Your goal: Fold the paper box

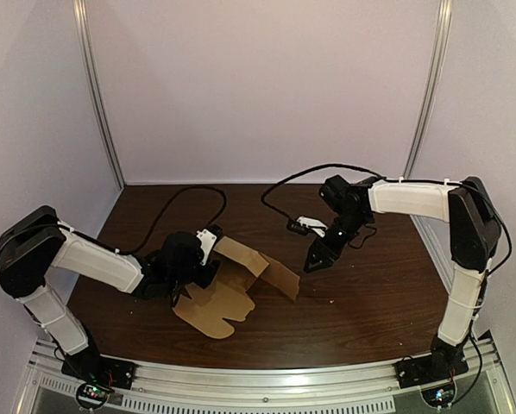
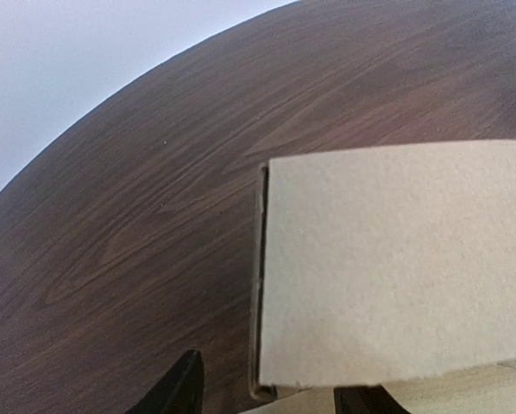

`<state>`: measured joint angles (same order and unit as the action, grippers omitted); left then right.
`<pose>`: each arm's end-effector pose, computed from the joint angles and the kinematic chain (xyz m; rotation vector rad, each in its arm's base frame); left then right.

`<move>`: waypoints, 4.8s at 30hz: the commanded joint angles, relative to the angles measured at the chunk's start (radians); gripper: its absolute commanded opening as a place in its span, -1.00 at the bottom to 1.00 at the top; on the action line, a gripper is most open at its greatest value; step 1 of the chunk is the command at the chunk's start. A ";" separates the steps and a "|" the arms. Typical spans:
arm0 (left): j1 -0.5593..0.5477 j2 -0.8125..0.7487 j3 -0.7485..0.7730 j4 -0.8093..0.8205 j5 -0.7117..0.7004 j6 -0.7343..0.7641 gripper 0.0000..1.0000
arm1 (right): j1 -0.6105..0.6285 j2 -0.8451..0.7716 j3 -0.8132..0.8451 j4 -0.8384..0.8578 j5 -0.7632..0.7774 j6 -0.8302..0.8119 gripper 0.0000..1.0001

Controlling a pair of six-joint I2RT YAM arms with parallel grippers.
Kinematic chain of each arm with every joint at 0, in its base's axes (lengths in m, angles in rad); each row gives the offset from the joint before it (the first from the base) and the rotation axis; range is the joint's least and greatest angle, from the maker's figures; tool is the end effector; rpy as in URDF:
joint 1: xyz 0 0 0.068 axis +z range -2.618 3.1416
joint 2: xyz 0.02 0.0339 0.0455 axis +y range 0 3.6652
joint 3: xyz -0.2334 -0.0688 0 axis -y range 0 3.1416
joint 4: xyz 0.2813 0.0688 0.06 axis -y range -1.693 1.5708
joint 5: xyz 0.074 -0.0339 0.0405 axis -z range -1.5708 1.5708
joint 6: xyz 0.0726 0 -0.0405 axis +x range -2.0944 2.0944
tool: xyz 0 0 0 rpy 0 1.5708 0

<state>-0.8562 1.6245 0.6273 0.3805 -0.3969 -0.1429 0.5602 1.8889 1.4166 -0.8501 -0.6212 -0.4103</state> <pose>0.2509 -0.2464 0.0613 0.5351 2.0691 -0.1511 0.3194 0.2502 0.1317 -1.4059 2.4255 0.9228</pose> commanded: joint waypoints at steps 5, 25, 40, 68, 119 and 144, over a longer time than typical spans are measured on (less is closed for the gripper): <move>0.019 0.106 0.018 0.191 0.220 0.050 -0.09 | 0.131 -0.035 -0.082 0.054 -0.040 -0.094 0.13; -0.002 0.109 -0.030 0.261 0.274 -0.042 -0.27 | 0.219 -0.038 -0.091 0.401 0.110 0.089 0.05; -0.010 -0.330 0.054 -0.485 0.287 -0.094 0.06 | 0.187 -0.080 -0.104 0.328 0.150 -0.002 0.04; 0.140 0.182 0.800 -0.864 0.512 -0.045 0.55 | -0.179 0.227 0.238 0.232 -0.016 0.126 -0.06; 0.169 0.063 0.503 -0.827 0.705 -0.222 0.22 | 0.098 0.003 -0.083 0.032 -0.120 -0.179 0.14; 0.148 0.056 0.445 -0.663 0.853 -0.334 0.17 | 0.224 0.074 0.035 0.277 -0.030 0.041 -0.17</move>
<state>-0.6868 1.6867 1.0927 -0.3286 0.4103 -0.4480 0.7685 1.9312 1.3911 -0.6910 -0.6857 -0.4362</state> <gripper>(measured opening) 0.588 0.427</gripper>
